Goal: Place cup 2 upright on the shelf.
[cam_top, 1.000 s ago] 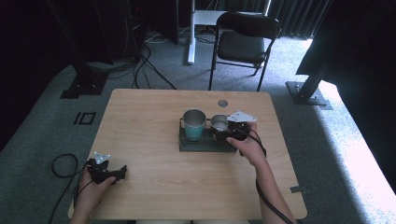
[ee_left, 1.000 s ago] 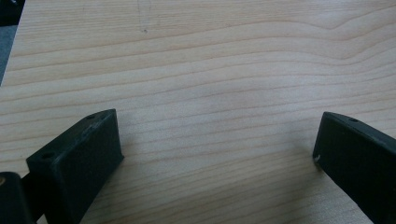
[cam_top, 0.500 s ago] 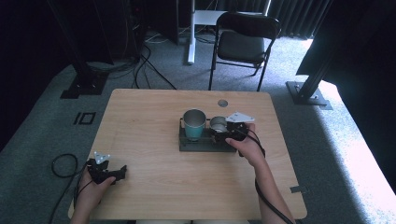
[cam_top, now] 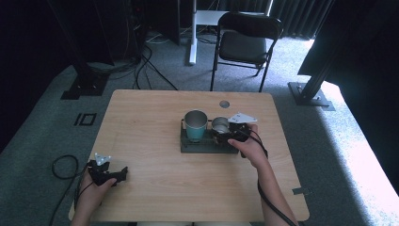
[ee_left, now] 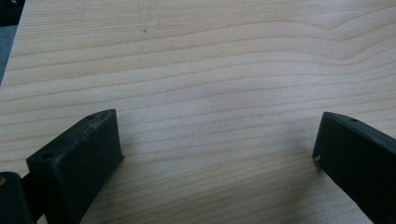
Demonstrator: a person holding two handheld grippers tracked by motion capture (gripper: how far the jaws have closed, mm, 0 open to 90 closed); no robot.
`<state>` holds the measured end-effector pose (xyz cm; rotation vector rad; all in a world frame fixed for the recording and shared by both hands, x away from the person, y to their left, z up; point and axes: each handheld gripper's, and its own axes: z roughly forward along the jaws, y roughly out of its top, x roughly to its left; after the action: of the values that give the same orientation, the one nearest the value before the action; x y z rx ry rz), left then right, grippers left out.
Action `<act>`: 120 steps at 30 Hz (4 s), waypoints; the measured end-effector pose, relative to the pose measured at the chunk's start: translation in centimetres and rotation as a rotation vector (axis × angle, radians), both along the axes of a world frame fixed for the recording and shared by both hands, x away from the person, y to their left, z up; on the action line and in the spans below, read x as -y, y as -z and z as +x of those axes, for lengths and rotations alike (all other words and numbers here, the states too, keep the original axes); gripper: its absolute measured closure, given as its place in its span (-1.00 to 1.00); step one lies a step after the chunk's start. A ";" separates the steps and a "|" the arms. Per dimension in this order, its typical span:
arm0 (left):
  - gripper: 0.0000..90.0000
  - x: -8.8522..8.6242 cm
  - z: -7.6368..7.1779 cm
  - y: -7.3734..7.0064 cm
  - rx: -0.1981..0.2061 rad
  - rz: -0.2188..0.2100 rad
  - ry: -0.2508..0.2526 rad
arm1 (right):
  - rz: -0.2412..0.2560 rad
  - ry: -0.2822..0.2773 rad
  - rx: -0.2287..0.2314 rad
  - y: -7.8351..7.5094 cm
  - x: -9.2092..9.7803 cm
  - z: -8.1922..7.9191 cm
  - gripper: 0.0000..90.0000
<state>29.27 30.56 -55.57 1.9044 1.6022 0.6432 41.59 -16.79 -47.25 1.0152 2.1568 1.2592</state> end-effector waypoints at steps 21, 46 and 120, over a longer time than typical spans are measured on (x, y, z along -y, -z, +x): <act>-0.96 0.0 0.0 0.0 0.000 0.000 0.000 | 0.076 -0.016 0.017 -1.7 1.1 -0.7 -0.75; -0.96 0.0 0.0 0.0 0.000 0.000 0.000 | 0.067 0.041 0.024 -2.1 4.5 -2.9 -0.75; -0.96 0.0 0.0 0.0 0.000 0.000 -0.001 | -0.051 0.357 -0.136 7.0 15.7 -9.9 -0.75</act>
<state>29.27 30.55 -55.56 1.9042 1.6029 0.6432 31.71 -32.45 -54.23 1.4237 1.9750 0.9874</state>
